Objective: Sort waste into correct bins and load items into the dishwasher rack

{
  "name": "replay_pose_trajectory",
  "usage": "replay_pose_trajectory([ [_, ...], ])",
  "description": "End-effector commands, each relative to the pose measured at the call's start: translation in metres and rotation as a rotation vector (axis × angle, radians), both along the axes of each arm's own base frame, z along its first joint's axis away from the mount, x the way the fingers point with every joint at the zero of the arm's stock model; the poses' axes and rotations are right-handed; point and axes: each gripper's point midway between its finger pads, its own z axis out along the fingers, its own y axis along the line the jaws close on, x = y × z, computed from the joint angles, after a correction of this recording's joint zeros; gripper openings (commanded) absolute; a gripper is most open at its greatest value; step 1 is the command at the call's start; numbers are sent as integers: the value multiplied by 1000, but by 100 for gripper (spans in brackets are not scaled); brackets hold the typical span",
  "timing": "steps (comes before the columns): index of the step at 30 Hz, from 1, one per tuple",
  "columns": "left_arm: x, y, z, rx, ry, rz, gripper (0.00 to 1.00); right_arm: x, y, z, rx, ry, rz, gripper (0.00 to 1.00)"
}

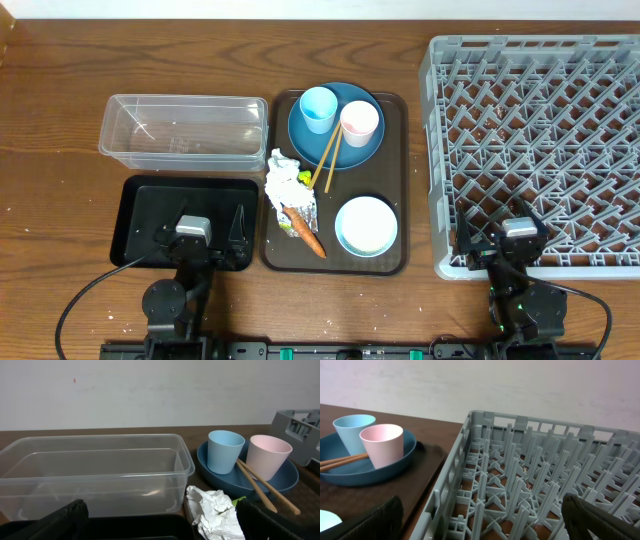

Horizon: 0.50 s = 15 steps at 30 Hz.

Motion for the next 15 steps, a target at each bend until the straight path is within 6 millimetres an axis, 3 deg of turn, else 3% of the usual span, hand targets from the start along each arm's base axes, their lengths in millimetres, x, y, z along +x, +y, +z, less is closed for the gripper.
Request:
replay_pose_trajectory([
  [1, -1, -1, -14, 15, 38, -7, 97, 0, -2, -2, -4, 7, -10, 99],
  [9, -1, -3, -14, -3, 41, -19, 97, 0, -2, -2, -3, 7, -10, 99],
  [13, -6, -26, -7, -107, 33, -147, 97, 0, -2, -2, -4, 7, -10, 99],
  [15, -14, -48, -4, -148, 42, -278, 98, 0, -2, -2, -4, 7, -10, 99],
])
